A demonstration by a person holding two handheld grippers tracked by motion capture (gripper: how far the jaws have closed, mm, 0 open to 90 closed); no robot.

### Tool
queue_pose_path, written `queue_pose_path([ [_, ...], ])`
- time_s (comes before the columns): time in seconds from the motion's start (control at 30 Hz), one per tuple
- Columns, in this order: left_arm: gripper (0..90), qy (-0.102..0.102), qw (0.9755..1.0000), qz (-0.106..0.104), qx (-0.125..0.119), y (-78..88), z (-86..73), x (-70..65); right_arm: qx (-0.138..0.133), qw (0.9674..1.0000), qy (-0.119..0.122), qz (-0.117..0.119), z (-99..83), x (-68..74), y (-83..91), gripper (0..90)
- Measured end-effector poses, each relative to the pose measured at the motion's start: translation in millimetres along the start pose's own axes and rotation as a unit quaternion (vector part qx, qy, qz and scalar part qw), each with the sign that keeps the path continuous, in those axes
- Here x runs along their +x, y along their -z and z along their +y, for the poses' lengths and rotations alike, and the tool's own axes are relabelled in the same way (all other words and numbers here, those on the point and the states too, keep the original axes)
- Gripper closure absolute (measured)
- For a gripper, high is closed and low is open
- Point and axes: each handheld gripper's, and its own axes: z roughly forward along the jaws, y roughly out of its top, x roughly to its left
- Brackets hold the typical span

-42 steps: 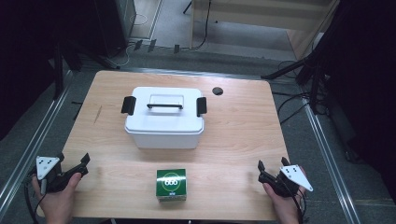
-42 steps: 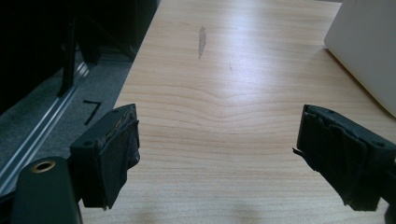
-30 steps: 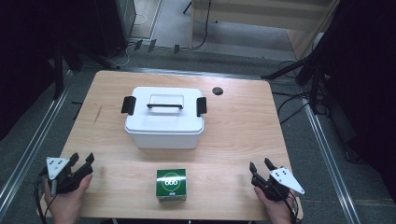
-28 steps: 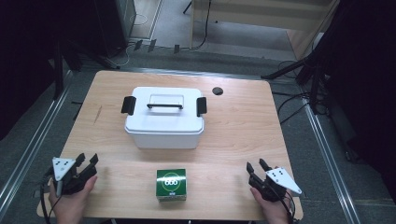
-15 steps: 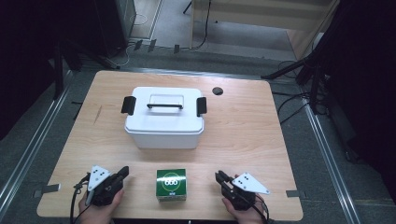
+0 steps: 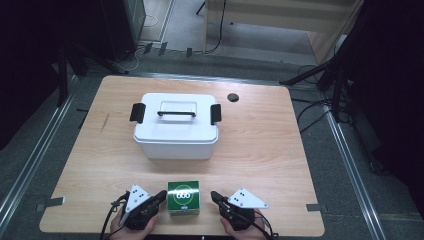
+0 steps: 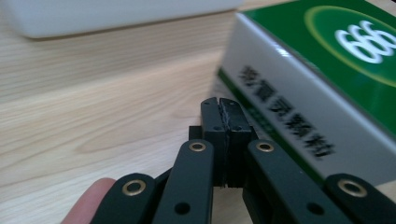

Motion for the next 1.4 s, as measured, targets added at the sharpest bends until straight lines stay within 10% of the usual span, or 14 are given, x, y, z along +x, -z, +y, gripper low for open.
queue_pose_path([
  [0.23,90.0,-0.002,0.9999,-0.016,0.004,-10.4,3.3,-16.3,0.009,0.9999,0.003,0.011,-0.5,3.5,-3.1,90.0],
  [0.53,90.0,-0.004,0.9998,-0.016,0.009,-41.3,19.1,-46.7,0.002,0.9976,-0.056,-0.042,-1.0,-21.3,10.6,90.0],
  [0.83,90.0,-0.002,0.9997,-0.022,0.011,-65.2,34.6,-57.9,0.001,0.9956,-0.066,-0.067,-2.6,-41.5,21.8,90.0],
  [1.13,55.9,-0.008,0.9996,0.014,-0.025,-40.9,34.3,-29.0,-0.035,0.9897,-0.061,-0.125,-4.1,-61.1,37.8,42.8],
  [1.27,21.6,-0.026,0.9973,0.066,-0.019,-28.3,30.0,-12.1,-0.032,0.985,-0.045,-0.164,-0.5,-72.7,46.7,24.4],
  [1.4,8.5,-0.018,0.9939,0.107,-0.023,-16.0,27.2,15.2,-0.038,0.9844,-0.042,-0.167,6.5,-82.5,57.0,12.2],
])
